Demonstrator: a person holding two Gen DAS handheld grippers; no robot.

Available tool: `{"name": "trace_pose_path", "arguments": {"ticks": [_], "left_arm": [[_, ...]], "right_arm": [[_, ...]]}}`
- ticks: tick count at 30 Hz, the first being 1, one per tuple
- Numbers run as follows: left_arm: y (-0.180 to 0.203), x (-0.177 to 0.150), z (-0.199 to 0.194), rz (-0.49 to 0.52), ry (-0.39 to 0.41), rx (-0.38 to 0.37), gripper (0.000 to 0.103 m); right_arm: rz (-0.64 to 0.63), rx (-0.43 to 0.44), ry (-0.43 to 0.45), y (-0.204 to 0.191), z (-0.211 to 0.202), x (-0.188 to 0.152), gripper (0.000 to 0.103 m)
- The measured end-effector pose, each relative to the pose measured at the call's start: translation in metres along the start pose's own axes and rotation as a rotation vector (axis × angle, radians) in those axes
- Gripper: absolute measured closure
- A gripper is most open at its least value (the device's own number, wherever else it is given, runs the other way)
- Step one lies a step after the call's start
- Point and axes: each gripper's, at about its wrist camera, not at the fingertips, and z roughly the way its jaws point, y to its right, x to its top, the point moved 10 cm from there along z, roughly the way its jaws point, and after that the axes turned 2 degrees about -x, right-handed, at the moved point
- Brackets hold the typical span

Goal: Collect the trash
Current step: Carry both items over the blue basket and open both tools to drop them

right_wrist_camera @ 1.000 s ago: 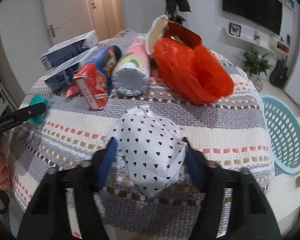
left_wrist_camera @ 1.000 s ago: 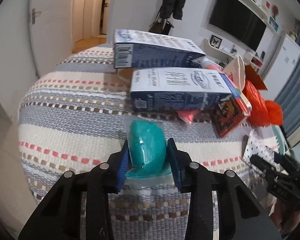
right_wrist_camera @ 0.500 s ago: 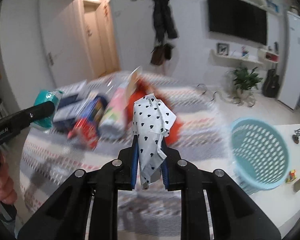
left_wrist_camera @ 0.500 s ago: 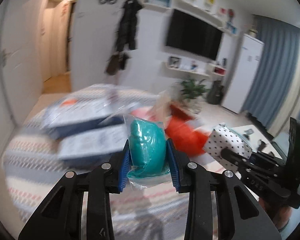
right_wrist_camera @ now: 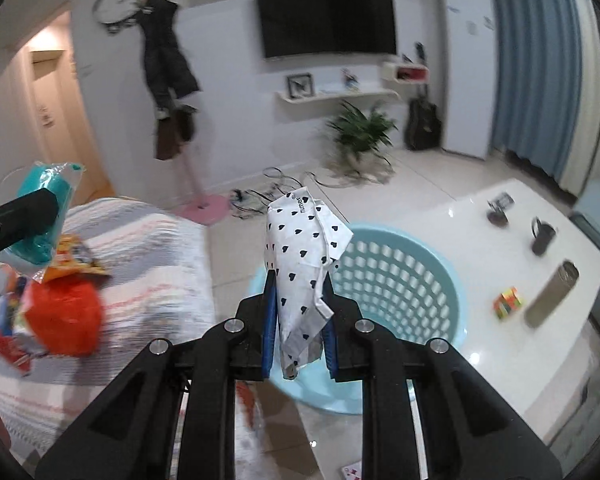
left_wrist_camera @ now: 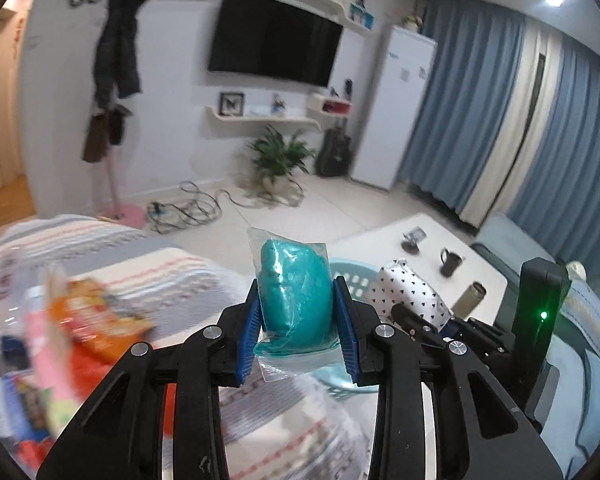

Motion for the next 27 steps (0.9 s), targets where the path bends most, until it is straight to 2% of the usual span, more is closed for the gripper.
{"name": "trace_pose_path", "arguments": {"ticks": [5, 10, 12, 13, 16, 19, 27], "left_arm": [[0.015, -0.016, 0.061, -0.037, -0.107, -0.076, 0.069], [0.020, -0.040, 0.098, -0.085, -0.200, -0.146, 0.069], [0.021, -0.045, 0.106, -0.090, -0.220, -0.162, 0.062], [0.022, -0.047, 0.109, -0.088, -0.226, -0.164, 0.056], [0.025, -0.050, 0.112, -0.077, -0.228, -0.166, 0.052], [0.025, -0.049, 0.105, -0.077, -0.218, -0.169, 0.047], [0.017, -0.044, 0.059, -0.089, -0.153, -0.169, 0.047]], "right_arm": [[0.080, -0.045, -0.103, 0.038, 0.037, -0.021, 0.085], [0.124, -0.076, -0.169, 0.056, 0.059, -0.037, 0.083], [0.138, -0.079, -0.185, 0.060, 0.063, -0.042, 0.081], [0.143, -0.083, -0.192, 0.062, 0.065, -0.043, 0.078], [0.158, -0.086, -0.199, 0.066, 0.065, -0.046, 0.061], [0.165, -0.088, -0.195, 0.069, 0.061, -0.046, 0.060], [0.132, -0.048, -0.152, 0.049, 0.033, -0.038, 0.060]]}}
